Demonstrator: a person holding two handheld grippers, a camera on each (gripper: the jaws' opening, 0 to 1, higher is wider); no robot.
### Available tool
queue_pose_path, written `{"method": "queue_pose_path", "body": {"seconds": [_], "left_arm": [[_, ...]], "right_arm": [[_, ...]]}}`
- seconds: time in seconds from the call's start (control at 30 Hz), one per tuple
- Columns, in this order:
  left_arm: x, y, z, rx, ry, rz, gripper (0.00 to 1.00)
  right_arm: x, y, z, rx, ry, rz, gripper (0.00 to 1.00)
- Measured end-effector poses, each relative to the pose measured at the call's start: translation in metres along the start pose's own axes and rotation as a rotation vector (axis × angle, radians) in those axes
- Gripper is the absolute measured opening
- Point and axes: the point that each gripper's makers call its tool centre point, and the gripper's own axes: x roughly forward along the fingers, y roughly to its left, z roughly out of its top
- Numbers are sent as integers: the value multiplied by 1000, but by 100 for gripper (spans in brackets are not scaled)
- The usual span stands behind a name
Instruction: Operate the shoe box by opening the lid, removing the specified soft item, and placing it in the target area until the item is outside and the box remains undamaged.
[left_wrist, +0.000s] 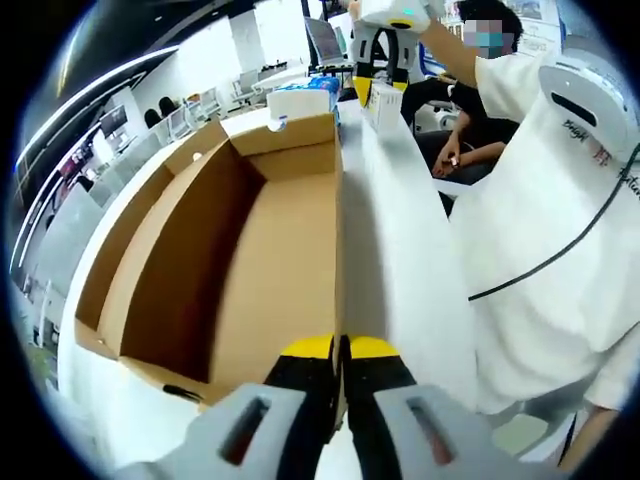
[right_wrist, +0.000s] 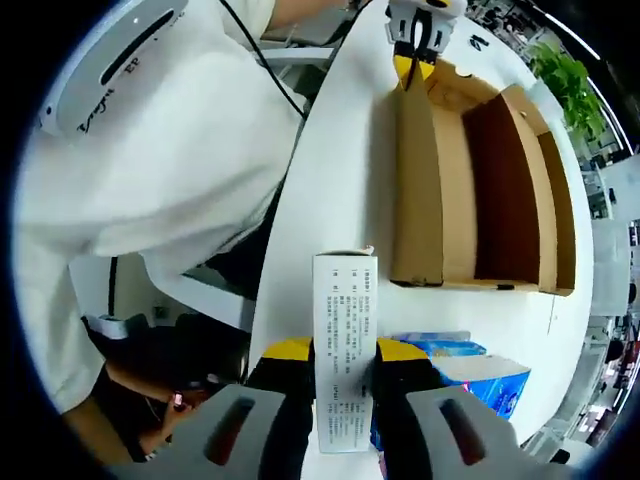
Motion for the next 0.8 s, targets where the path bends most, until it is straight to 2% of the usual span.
{"method": "queue_pose_path", "body": {"seconds": [0.17, 0.27, 0.47, 0.73, 0.8], "left_arm": [[0, 0, 0, -1, 6, 0, 2], [0, 0, 0, -5, 5, -3, 2], [1, -1, 0, -6, 5, 4, 2], [1, -1, 0, -8, 4, -3, 1], [1, -1, 0, -4, 1, -3, 1]], "right_arm": [[7, 10, -11, 19, -7, -7, 20], [17, 20, -9, 21, -57, 16, 20], [21, 28, -25, 33, -13, 26, 20], [18, 31, -32, 28, -22, 39, 20], [16, 29, -37, 50, -21, 35, 20]]}}
